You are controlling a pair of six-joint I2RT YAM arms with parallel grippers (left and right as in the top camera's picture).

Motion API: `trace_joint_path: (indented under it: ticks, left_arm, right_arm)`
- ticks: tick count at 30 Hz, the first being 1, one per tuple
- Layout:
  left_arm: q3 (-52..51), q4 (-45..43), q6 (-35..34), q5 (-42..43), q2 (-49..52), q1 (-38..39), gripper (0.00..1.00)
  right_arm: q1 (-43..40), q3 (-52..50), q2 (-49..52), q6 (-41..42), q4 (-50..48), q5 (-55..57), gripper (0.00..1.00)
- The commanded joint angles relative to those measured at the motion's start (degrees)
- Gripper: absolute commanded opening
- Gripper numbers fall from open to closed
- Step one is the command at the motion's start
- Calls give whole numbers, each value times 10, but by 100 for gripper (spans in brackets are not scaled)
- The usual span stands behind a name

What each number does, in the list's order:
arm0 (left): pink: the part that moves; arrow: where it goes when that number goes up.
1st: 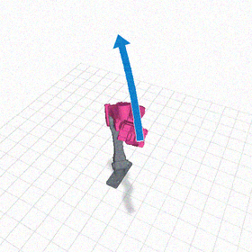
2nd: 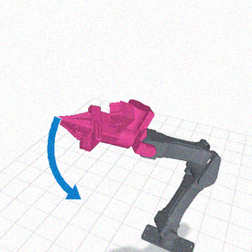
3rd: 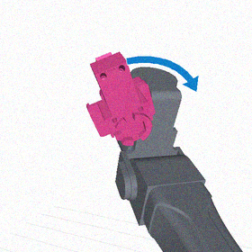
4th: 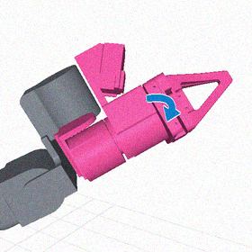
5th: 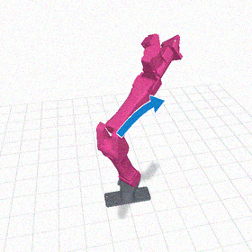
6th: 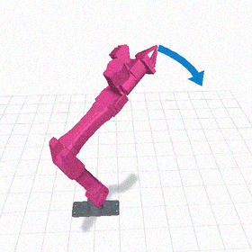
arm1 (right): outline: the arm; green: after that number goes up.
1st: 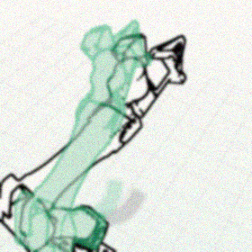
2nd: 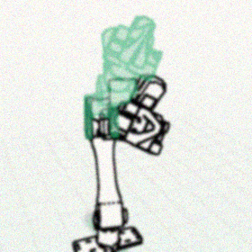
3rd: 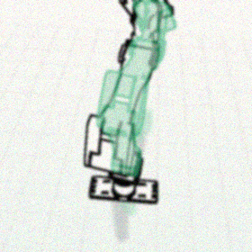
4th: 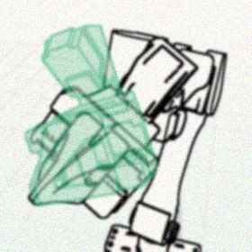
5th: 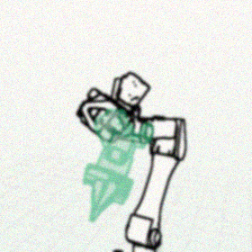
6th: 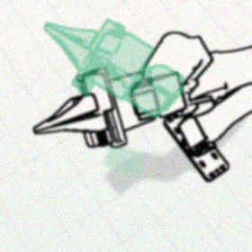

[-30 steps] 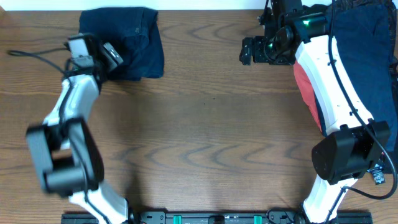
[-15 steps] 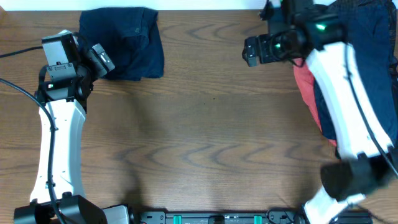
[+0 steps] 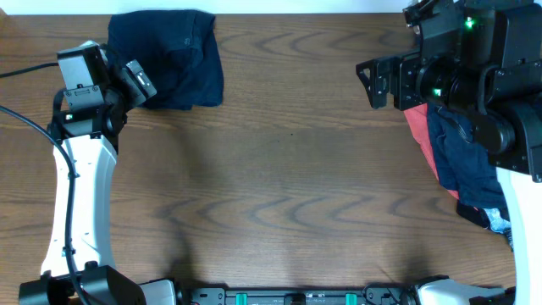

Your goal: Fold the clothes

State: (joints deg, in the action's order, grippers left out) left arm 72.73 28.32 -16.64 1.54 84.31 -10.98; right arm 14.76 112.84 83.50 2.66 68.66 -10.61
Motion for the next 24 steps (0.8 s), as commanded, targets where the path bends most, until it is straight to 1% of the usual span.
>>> trace_joint_path:
  ticks: [1, 6, 8, 10, 13, 18, 20, 24]
  left_arm:
    - [2, 2, 5, 2, -2, 0, 98]
    - [2, 2, 5, 2, -2, 0, 98]
    - [2, 2, 5, 2, -2, 0, 98]
    - [2, 2, 5, 2, -2, 0, 98]
    - [2, 2, 5, 2, -2, 0, 98]
    - [2, 2, 5, 2, -2, 0, 98]
    - [2, 2, 5, 2, -2, 0, 98]
    - [2, 2, 5, 2, -2, 0, 98]
  right_arm:
    - [2, 1, -5, -10, 16, 15, 99]
    - [2, -9, -5, -11, 17, 49, 99]
    - [3, -24, -16, -11, -5, 70, 99]
    - [3, -53, -35, -11, -48, 77, 99]
    - [0, -142, -87, -22, -158, 78, 99]
    - [-27, -353, -205, -21, -348, 67, 99]
    - [-45, -438, -257, -21, -395, 59, 99]
    - [-81, -590, -368, -21, -433, 28, 99]
